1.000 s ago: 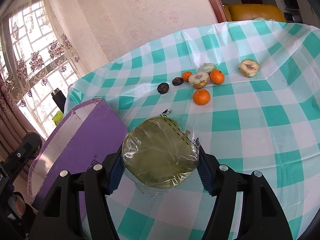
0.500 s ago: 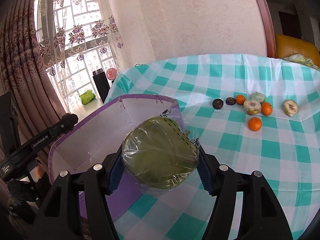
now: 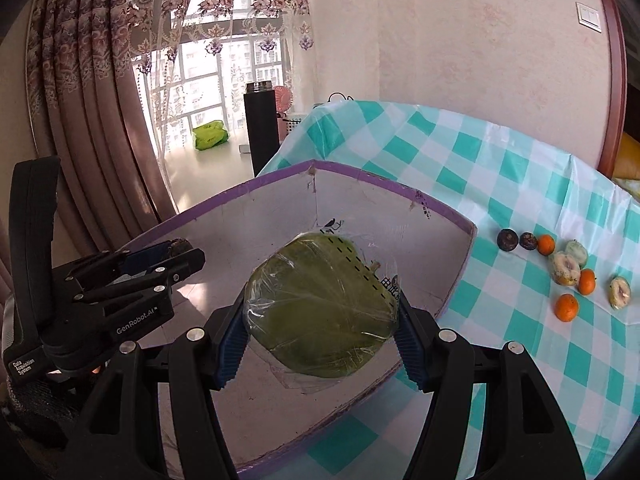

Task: Organize fruits
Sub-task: 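Lower both tools into the box and open them to release the fruits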

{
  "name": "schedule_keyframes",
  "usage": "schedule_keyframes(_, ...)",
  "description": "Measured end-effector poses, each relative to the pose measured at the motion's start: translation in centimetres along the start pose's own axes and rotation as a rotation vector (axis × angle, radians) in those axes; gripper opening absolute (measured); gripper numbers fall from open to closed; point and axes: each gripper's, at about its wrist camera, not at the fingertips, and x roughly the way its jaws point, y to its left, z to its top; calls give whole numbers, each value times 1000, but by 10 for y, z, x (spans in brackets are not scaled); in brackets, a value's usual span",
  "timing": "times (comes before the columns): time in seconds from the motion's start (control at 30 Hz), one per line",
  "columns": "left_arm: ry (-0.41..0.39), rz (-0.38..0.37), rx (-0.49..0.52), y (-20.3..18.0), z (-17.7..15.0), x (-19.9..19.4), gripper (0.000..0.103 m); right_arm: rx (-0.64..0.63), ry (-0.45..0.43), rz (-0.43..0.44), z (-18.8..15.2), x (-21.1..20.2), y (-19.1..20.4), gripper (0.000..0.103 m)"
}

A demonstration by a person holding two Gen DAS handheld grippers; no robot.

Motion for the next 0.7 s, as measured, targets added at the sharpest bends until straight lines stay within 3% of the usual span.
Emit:
schedule_keyframes(0.27, 137, 24, 61, 1, -7, 19, 40, -122, 312, -31, 4, 63, 19, 63)
schedule_keyframes(0.37, 181, 8, 93, -4, -9, 21, 51, -185, 396, -83, -2, 79, 26, 63)
schedule_keyframes(0.47, 236, 51, 149, -12, -12, 27, 55, -256, 458, -146, -7, 87, 34, 64)
schedule_keyframes(0.6, 267, 16, 159, -13, -13, 27, 64, -307, 506, -174, -13, 92, 36, 69)
schedule_keyframes(0.7, 269, 16, 158, -13, -14, 26, 65, -309, 504, -160, -15, 91, 35, 73)
